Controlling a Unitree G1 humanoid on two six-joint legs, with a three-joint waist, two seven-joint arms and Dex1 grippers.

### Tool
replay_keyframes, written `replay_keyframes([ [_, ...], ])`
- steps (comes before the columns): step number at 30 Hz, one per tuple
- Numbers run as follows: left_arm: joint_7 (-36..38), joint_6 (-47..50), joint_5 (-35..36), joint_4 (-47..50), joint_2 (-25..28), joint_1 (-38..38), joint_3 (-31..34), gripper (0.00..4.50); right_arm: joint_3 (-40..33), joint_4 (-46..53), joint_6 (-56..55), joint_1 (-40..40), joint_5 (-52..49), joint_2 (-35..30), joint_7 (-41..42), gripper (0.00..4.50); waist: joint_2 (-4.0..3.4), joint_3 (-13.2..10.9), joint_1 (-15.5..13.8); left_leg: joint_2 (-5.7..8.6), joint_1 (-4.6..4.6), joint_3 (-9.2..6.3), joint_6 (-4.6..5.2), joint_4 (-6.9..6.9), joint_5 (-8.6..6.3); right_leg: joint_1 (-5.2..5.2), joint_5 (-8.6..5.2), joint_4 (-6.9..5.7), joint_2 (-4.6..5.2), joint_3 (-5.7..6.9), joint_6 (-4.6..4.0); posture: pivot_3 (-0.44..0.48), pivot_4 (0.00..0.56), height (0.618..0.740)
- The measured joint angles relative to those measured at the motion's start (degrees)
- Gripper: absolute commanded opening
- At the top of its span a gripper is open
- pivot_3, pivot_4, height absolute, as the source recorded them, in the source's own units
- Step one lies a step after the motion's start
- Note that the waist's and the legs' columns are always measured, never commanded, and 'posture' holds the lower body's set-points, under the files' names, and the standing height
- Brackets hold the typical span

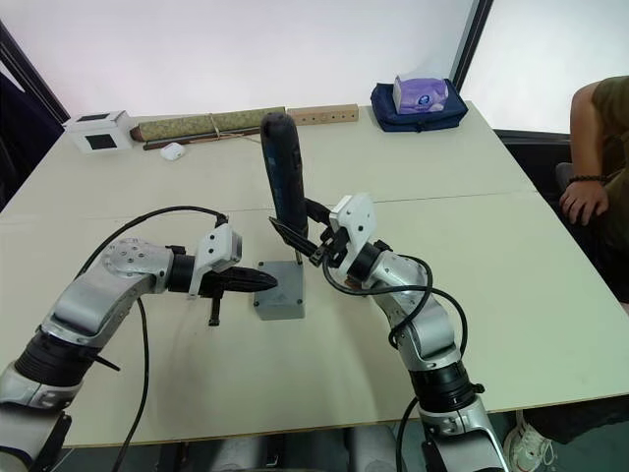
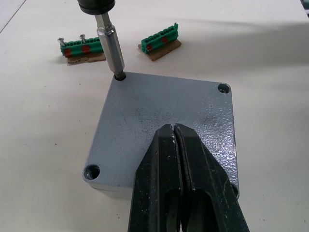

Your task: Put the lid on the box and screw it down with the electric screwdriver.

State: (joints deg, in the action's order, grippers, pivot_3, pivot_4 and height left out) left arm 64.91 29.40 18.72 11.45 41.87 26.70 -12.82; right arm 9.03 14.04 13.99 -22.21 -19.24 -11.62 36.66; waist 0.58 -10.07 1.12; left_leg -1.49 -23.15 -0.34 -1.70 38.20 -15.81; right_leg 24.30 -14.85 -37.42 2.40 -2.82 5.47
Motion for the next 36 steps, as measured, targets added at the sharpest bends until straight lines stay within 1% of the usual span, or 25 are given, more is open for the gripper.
replay_keyframes([
  [3,0.0,-0.2,-0.6,0.0,0.0,-0.1,-0.2,0.0,0.1,0.1,0.8,-0.1,0.0,-0.5,-0.1,1.72,0.01,0.0,0.0,0.0,0.22,0.01,0.0,-0.01,0.0,-0.25,-0.01,0.01,0.0,0.0,-0.01,0.0,0.15,0.74],
  [6,0.0,-0.5,-1.2,-0.1,0.0,-0.1,-0.8,0.0,-0.1,0.1,2.7,-0.1,-0.2,-0.8,-0.5,1.72,0.01,0.0,0.0,-0.01,0.91,0.0,0.02,-0.16,-0.02,-0.96,-0.06,0.23,-0.01,0.01,-0.05,0.0,0.15,0.74],
  [7,-0.1,-0.7,-1.5,-0.2,0.0,-0.1,-1.0,0.0,-0.2,-0.1,3.3,-0.2,-0.2,-0.8,-0.7,1.72,0.03,0.1,0.0,-0.01,1.01,0.0,0.02,-0.17,-0.02,-1.07,-0.14,0.25,0.0,0.01,-0.18,0.0,0.15,0.74],
  [16,-0.3,0.2,-2.2,-0.2,-0.5,0.0,-1.9,0.0,0.5,-0.1,6.6,-0.6,0.0,-2.2,-2.8,1.72,0.26,0.9,-0.2,-0.01,1.18,-0.01,0.02,-0.17,-0.02,-1.25,-0.16,0.26,0.02,0.01,-0.2,0.0,0.15,0.74],
  [18,-0.4,0.5,-2.2,-0.2,-0.7,0.1,-2.2,0.0,1.0,-0.1,6.9,-0.6,0.5,-2.7,-3.3,1.72,0.27,1.0,-0.2,0.0,1.62,0.01,0.05,-0.24,-0.04,-1.67,-0.2,0.36,0.04,0.01,-0.21,0.0,0.15,0.74],
  [19,-0.4,0.6,-2.2,-0.1,-0.7,0.1,-2.2,0.0,1.2,-0.1,6.9,-0.6,0.6,-2.9,-3.4,1.72,0.27,1.0,-0.2,0.0,1.77,0.01,0.07,-0.27,-0.06,-1.83,-0.39,0.41,0.05,0.01,-0.42,0.0,0.15,0.74],
  [36,-0.3,0.9,-3.2,-0.3,-1.1,0.1,-2.3,0.0,1.6,-0.1,6.9,-0.6,0.7,-3.0,-4.7,1.72,0.36,1.2,-0.2,-0.03,1.82,-0.01,0.08,-0.3,-0.07,-1.86,-0.51,0.42,0.13,0.01,-0.46,0.0,0.15,0.74],
])
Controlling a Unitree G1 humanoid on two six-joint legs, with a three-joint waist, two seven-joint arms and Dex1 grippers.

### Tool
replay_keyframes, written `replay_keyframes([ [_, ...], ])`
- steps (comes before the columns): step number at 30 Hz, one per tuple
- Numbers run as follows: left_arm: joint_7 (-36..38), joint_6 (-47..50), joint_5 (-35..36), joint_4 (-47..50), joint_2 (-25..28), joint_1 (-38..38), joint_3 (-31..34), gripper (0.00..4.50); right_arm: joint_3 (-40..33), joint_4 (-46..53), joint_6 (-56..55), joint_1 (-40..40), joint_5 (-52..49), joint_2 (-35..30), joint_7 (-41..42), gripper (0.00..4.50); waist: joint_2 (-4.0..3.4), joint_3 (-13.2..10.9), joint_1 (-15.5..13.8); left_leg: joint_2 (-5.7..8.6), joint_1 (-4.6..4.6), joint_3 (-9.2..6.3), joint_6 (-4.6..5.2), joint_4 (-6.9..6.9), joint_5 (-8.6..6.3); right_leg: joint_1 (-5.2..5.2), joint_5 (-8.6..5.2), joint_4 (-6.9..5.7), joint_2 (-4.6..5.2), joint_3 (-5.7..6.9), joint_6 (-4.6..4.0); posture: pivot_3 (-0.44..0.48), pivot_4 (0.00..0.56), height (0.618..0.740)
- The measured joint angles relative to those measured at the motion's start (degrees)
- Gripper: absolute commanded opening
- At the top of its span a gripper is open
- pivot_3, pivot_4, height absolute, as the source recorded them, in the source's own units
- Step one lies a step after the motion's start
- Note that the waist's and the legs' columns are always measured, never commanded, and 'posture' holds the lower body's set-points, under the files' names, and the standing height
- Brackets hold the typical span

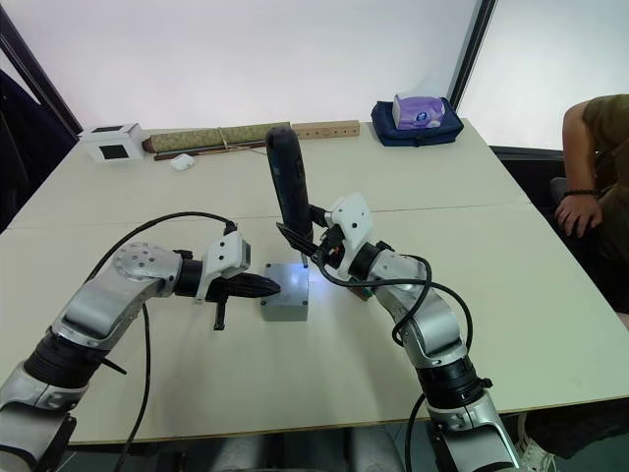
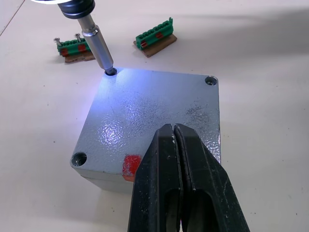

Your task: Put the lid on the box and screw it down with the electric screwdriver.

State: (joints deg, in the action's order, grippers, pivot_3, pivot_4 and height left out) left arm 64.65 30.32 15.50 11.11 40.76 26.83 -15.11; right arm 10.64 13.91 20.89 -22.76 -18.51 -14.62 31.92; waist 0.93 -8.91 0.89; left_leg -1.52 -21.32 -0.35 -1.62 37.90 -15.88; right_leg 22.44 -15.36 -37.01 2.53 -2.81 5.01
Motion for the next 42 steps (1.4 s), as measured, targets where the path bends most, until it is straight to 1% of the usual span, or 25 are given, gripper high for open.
replay_keyframes([
  [3,0.0,-0.6,0.0,-0.3,-0.1,0.0,0.0,0.0,-0.5,0.1,0.1,0.0,-0.5,0.0,0.0,1.72,-0.01,0.0,0.0,-0.02,-0.01,-0.01,0.0,-0.01,0.0,0.01,-0.01,0.02,0.01,0.0,0.0,0.0,0.15,0.74],
  [5,0.2,-0.6,0.1,-0.3,-0.1,-0.4,0.2,0.0,-2.3,1.3,2.7,-0.5,-3.2,0.9,-0.8,1.72,-0.03,-0.1,-0.1,-0.04,-0.11,-0.03,0.0,-0.02,0.0,0.12,0.0,0.02,0.03,-0.01,-0.01,0.0,0.15,0.74],
  [8,0.7,-0.4,1.2,0.2,0.0,-1.1,1.4,0.0,-8.5,1.9,11.8,-3.9,-11.3,3.9,-6.1,1.72,-0.17,-0.4,0.1,-0.13,-0.45,-0.05,0.0,-0.02,0.0,0.52,0.04,-0.07,0.05,-0.08,-0.01,0.0,0.15,0.74],
  [10,1.1,-0.5,1.5,0.9,0.0,-1.1,1.8,0.0,-13.3,2.5,16.7,-8.5,-16.9,5.2,-11.0,1.72,-0.28,-0.5,0.1,-0.07,-1.08,-0.05,-0.01,0.0,0.01,1.16,0.09,-0.18,0.03,-0.08,0.0,0.0,0.15,0.74],
  [11,1.2,-0.3,1.8,1.3,0.0,-1.1,1.8,0.0,-16.4,3.6,19.4,-11.7,-20.3,5.2,-14.0,1.72,-0.31,-0.5,0.0,-0.03,-1.2,-0.05,0.0,0.01,0.01,1.29,0.2,-0.19,0.01,-0.06,0.19,0.0,0.15,0.74],
  [14,1.4,0.5,2.6,2.0,0.0,-1.3,2.1,0.0,-21.3,6.2,24.0,-17.6,-25.3,2.7,-18.7,1.72,-0.31,-0.6,0.0,-0.03,-1.26,-0.02,0.02,-0.08,0.0,1.31,0.2,-0.16,0.01,0.01,0.2,0.0,0.15,0.74],
  [16,1.5,1.2,3.1,2.6,0.0,-1.3,2.3,0.0,-24.4,7.1,28.8,-20.4,-27.8,-1.1,-22.1,1.72,-0.25,-0.6,0.0,-0.02,-1.26,0.01,0.05,-0.24,-0.02,1.32,0.19,-0.02,0.02,0.03,0.2,0.0,0.15,0.74],
  [17,1.5,1.7,3.5,2.9,0.1,-1.3,2.4,0.0,-24.4,7.2,31.4,-20.6,-27.7,-4.1,-23.0,1.72,-0.25,-0.6,0.0,0.0,-1.27,0.03,0.05,-0.3,-0.02,1.34,0.18,0.0,0.04,0.02,0.2,0.0,0.15,0.74],
  [19,1.9,2.4,5.0,4.3,0.5,-1.3,3.0,0.0,-22.0,6.5,39.9,-20.3,-26.1,-13.4,-23.8,1.72,-0.22,-0.8,0.0,0.04,-1.45,0.05,0.05,-0.34,-0.02,1.54,0.13,0.02,0.08,0.01,0.1,0.0,0.15,0.74],
  [20,2.3,2.8,5.8,5.3,0.8,-1.2,3.5,0.0,-21.0,5.6,43.7,-20.0,-25.5,-16.7,-23.8,1.72,-0.17,-0.8,0.0,0.04,-1.66,0.05,0.05,-0.33,-0.02,1.75,0.09,0.01,0.08,0.0,0.02,0.0,0.15,0.74],
  [22,2.8,3.5,7.9,6.7,1.0,-0.6,4.8,0.0,-19.3,3.3,51.7,-19.6,-24.8,-21.6,-23.7,1.72,-0.29,-0.9,0.1,0.04,-2.08,0.04,0.05,-0.18,-0.01,2.19,0.2,-0.11,0.02,0.0,0.21,0.0,0.15,0.74],
  [24,2.7,4.5,9.7,7.9,0.9,0.9,5.7,0.0,-17.7,1.8,57.8,-19.6,-25.0,-24.4,-22.7,1.72,-0.35,-1.1,0.3,0.03,-2.11,0.04,0.06,-0.17,-0.01,2.25,0.21,-0.13,-0.05,-0.01,0.22,0.0,0.15,0.74],
  [28,2.4,5.7,12.7,9.9,0.9,2.3,7.4,0.0,-15.4,-0.9,67.6,-20.8,-25.2,-28.4,-19.3,1.72,-0.45,-1.2,0.5,0.0,-2.1,0.01,0.12,-0.2,-0.05,2.26,0.2,-0.09,-0.14,-0.01,0.22,0.0,0.15,0.74],
  [30,2.4,5.9,13.8,10.1,0.9,2.3,7.6,0.0,-13.2,-2.8,70.6,-21.3,-25.0,-30.2,-17.8,1.72,-0.42,-1.3,0.4,0.0,-2.1,0.02,0.12,-0.2,-0.05,2.25,0.2,-0.08,-0.13,-0.01,0.22,0.0,0.15,0.74],
  [32,2.4,6.0,14.4,10.5,1.0,2.3,7.8,0.0,-10.9,-4.4,71.2,-21.3,-24.9,-31.0,-17.0,1.72,-0.37,-1.3,0.4,0.01,-2.11,0.04,0.12,-0.17,-0.05,2.25,0.2,-0.08,-0.12,-0.01,0.23,0.0,0.15,0.74],
  [35,1.5,6.7,15.7,11.2,1.0,2.5,8.2,0.0,-8.7,-9.1,71.2,-21.2,-23.5,-30.5,-16.7,1.72,-0.3,-1.4,0.3,0.01,-2.12,0.05,0.12,-0.05,-0.05,2.22,0.21,-0.09,-0.12,-0.03,0.23,0.0,0.15,0.74],
  [37,0.9,7.2,16.9,12.6,0.9,2.4,8.7,0.0,-8.6,-14.0,71.2,-21.0,-20.8,-28.3,-17.5,1.72,-0.24,-1.4,0.3,0.01,-2.14,0.07,0.12,0.0,-0.05,2.21,0.21,-0.09,-0.12,-0.04,0.24,0.0,0.15,0.74],
  [42,-0.4,8.3,18.5,14.1,1.3,2.1,9.3,0.0,-8.8,-15.8,71.2,-21.3,-18.1,-27.5,-16.4,1.72,-0.19,-1.5,0.2,0.01,-2.13,0.02,0.12,0.04,-0.05,2.16,0.22,-0.1,-0.14,-0.02,0.25,0.0,0.15,0.74],
])
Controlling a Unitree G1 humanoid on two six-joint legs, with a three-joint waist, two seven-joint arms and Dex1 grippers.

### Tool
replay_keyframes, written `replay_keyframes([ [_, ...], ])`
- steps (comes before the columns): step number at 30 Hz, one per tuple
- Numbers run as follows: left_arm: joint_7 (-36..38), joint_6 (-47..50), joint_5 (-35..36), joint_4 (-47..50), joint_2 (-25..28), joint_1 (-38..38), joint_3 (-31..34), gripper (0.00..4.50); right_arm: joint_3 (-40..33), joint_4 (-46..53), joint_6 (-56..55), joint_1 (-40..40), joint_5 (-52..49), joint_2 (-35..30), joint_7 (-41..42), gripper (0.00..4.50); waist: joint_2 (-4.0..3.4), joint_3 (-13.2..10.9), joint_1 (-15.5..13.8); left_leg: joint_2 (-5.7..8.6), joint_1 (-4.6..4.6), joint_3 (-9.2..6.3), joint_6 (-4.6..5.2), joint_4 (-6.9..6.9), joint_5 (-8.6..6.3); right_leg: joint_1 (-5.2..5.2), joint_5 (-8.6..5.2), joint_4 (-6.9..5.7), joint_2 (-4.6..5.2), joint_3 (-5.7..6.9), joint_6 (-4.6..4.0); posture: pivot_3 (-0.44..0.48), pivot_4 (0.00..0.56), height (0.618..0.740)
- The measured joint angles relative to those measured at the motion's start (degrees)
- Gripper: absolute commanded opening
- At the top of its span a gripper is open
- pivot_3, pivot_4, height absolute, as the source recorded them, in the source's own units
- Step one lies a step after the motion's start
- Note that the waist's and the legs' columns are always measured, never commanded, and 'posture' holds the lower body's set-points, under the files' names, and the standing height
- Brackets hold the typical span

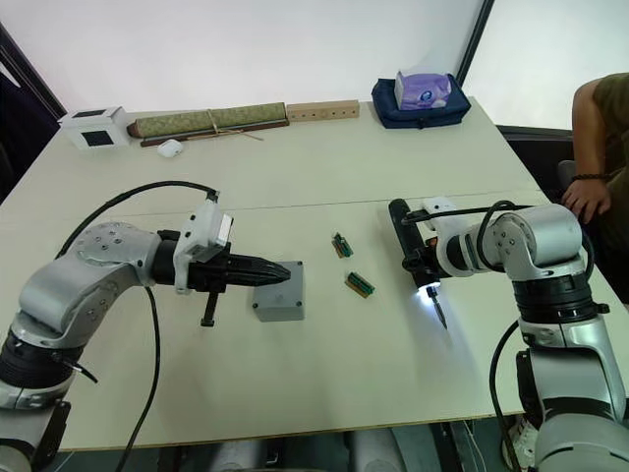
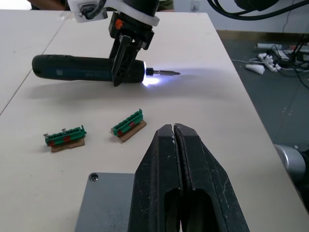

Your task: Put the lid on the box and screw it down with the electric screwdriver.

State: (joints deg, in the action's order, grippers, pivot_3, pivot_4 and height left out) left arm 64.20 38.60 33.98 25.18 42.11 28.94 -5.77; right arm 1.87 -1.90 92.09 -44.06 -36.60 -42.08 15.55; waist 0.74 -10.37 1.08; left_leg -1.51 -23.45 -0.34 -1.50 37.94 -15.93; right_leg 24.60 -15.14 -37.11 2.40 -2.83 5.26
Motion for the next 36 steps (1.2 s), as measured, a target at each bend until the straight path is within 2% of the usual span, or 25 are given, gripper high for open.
replay_keyframes([
  [2,-0.5,0.4,0.4,0.3,0.1,0.0,0.1,0.0,0.0,-0.2,0.0,-0.1,0.9,0.2,0.6,1.72,0.01,0.0,0.0,0.0,0.01,0.0,0.0,0.04,0.0,-0.03,0.01,0.0,0.0,0.0,0.01,0.0,0.15,0.74],
  [4,-0.8,0.6,0.6,0.6,0.3,0.0,0.2,0.0,0.1,-0.6,-0.1,-0.3,1.8,0.6,1.2,2.75,0.01,0.0,0.0,0.0,0.03,0.0,0.0,0.05,0.0,-0.05,0.01,0.0,0.0,0.0,0.01,0.0,0.15,0.74],
  [5,-1.0,0.8,0.6,0.8,0.4,-0.1,0.2,0.0,0.2,-0.9,-0.2,-0.3,2.4,0.7,1.4,2.99,0.01,0.0,0.0,0.0,0.03,0.0,0.0,0.05,0.0,-0.05,0.01,0.0,0.0,0.0,0.01,0.0,0.15,0.74],
  [9,-2.1,1.1,1.1,1.4,1.5,-1.5,0.9,0.0,0.4,-1.0,-1.0,-0.8,3.3,1.2,2.8,4.43,0.0,0.0,0.1,0.0,0.03,0.02,0.0,0.05,0.0,-0.05,0.01,-0.01,0.0,-0.01,0.02,0.0,0.15,0.74],
  [12,-3.5,1.9,1.0,1.8,4.2,-4.7,3.1,0.0,1.4,1.1,-3.8,-1.8,4.4,-0.6,4.6,4.49,-0.1,-0.1,0.2,-0.01,0.03,0.01,0.0,0.04,0.0,0.0,0.01,-0.05,-0.01,-0.01,0.02,0.0,0.15,0.74],
  [16,-4.3,0.5,-2.3,-0.7,9.9,-10.6,7.0,0.0,2.0,11.2,-16.7,-2.7,5.7,-3.3,10.6,4.49,-0.11,-0.1,0.6,-0.09,0.05,-0.02,0.0,-0.02,0.0,0.03,0.0,-0.06,-0.1,0.02,0.01,0.0,0.15,0.74],
  [18,-4.4,0.0,-3.1,-2.1,10.2,-11.9,7.2,0.0,1.8,15.1,-21.1,-2.3,4.9,-2.7,13.5,3.96,-0.05,-0.1,0.7,-0.11,0.04,-0.03,0.0,-0.02,0.0,0.01,0.0,-0.06,-0.1,0.04,0.01,0.0,0.15,0.74],
  [19,-4.4,-0.5,-3.3,-2.2,10.1,-12.6,7.2,0.0,1.8,16.8,-22.7,-1.5,4.4,-2.1,15.0,3.84,-0.01,-0.1,0.5,-0.11,0.05,-0.03,0.0,-0.01,0.0,-0.02,0.0,-0.05,-0.08,0.05,0.01,0.0,0.15,0.74],
  [23,-4.7,-1.9,-5.3,-4.1,9.3,-15.7,5.6,0.0,4.0,22.3,-31.4,5.3,3.3,-0.2,22.3,2.28,0.01,-0.2,-0.1,-0.05,0.03,0.02,0.0,0.04,0.0,-0.04,0.01,-0.03,0.04,0.04,0.02,0.0,0.15,0.74],
  [27,-4.9,-3.2,-7.2,-5.5,7.8,-15.7,3.8,0.0,7.9,23.3,-35.0,8.0,4.8,-0.2,25.5,0.72,0.08,-0.2,-0.3,-0.03,0.05,0.01,0.0,0.11,0.0,-0.09,0.01,-0.04,0.06,0.05,0.01,0.0,0.15,0.74],
  [28,-5.2,-4.1,-8.2,-6.3,7.2,-15.2,2.9,0.0,9.8,23.3,-36.4,9.2,5.7,-0.1,26.3,0.2,0.09,-0.2,-0.3,-0.01,0.07,0.01,0.0,0.12,0.0,-0.11,0.01,-0.04,0.06,0.05,0.01,0.0,0.15,0.74],
  [32,-6.3,-5.5,-11.0,-9.2,4.2,-13.5,-0.4,0.0,18.3,23.1,-39.1,12.8,8.4,2.9,28.5,0.09,0.09,-0.2,0.0,-0.02,0.06,0.0,0.0,0.12,0.0,-0.07,0.01,-0.1,0.02,0.05,0.01,0.0,0.15,0.74],
  [36,-6.6,-6.3,-12.0,-9.6,3.5,-12.8,-0.9,0.0,19.7,23.0,-40.3,12.8,9.4,3.4,30.1,0.09,0.1,-0.2,0.0,-0.03,0.07,-0.02,-0.01,0.12,0.0,-0.06,0.02,-0.13,0.03,0.06,0.01,0.0,0.15,0.74],
])
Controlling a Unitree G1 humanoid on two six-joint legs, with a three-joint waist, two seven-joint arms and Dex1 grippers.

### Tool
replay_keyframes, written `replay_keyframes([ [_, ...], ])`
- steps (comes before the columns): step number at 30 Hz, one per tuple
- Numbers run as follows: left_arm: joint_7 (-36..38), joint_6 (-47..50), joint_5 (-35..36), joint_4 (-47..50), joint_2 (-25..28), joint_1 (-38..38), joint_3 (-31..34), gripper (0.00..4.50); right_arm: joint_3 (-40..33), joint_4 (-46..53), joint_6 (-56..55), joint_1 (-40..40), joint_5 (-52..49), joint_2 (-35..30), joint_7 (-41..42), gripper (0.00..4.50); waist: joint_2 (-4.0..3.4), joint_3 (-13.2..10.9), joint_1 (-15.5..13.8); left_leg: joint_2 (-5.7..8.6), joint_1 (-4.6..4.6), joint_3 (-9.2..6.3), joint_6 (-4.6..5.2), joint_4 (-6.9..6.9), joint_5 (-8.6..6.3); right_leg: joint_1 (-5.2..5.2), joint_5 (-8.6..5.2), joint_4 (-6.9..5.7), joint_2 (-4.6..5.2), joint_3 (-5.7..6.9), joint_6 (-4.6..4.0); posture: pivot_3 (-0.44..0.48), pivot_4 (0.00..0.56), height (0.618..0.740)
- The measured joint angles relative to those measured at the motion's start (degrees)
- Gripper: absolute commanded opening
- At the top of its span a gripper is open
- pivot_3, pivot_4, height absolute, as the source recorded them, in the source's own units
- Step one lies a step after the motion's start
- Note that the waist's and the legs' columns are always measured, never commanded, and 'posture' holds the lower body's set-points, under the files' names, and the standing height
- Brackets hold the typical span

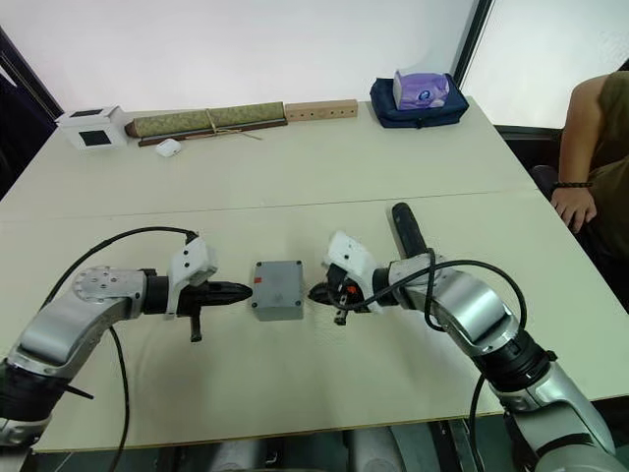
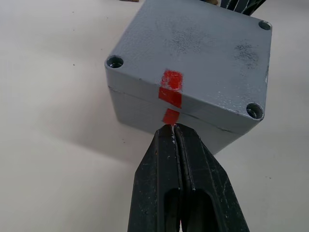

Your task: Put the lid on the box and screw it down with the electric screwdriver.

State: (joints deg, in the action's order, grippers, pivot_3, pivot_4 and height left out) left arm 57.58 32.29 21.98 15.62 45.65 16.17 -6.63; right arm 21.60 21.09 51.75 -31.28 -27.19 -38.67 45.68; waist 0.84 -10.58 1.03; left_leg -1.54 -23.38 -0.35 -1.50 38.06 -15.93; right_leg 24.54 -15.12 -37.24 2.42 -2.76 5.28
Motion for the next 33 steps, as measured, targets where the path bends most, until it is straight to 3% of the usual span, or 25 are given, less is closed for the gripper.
replay_keyframes([
  [13,-0.8,-4.2,-5.0,-10.3,-7.7,8.9,-3.5,0.0,2.6,-0.3,1.6,-1.5,0.0,2.5,6.0,0.09,0.02,0.0,-0.2,0.04,0.0,-0.03,0.0,0.08,0.0,-0.05,0.02,-0.03,0.03,0.05,0.04,0.0,0.15,0.74],
  [16,0.7,-5.5,-5.9,-11.6,-7.0,8.9,-3.7,0.0,2.2,0.2,1.2,-1.5,0.7,0.1,6.6,0.09,0.02,0.0,-0.1,0.03,0.01,-0.04,0.0,0.08,0.0,-0.05,0.02,-0.07,0.02,0.05,0.03,0.0,0.15,0.74],
  [21,4.4,-6.7,-6.4,-11.5,-1.4,5.9,-3.2,0.0,-0.9,-1.9,-1.9,-2.4,4.2,-3.1,6.1,0.09,0.02,0.0,0.2,0.01,0.04,-0.01,0.0,0.07,0.0,-0.04,0.02,-0.08,0.01,0.04,0.03,0.0,0.15,0.74],
  [27,8.7,-6.1,-4.2,-7.0,2.6,0.0,-1.5,0.0,-3.8,-9.3,-5.9,-4.9,7.4,-0.2,3.5,0.09,0.03,0.0,-0.2,0.01,0.03,-0.02,0.0,0.07,0.0,-0.04,0.02,-0.11,0.04,0.05,0.03,0.0,0.15,0.74],
  [33,8.0,-3.7,-2.5,-2.9,0.5,-0.4,-1.5,0.0,-0.6,-11.4,-7.2,-5.0,9.3,6.7,2.5,0.09,0.03,0.0,-0.1,0.03,0.03,-0.01,-0.01,0.1,0.0,-0.04,0.02,-0.17,0.04,0.04,0.03,0.0,0.15,0.74],
])
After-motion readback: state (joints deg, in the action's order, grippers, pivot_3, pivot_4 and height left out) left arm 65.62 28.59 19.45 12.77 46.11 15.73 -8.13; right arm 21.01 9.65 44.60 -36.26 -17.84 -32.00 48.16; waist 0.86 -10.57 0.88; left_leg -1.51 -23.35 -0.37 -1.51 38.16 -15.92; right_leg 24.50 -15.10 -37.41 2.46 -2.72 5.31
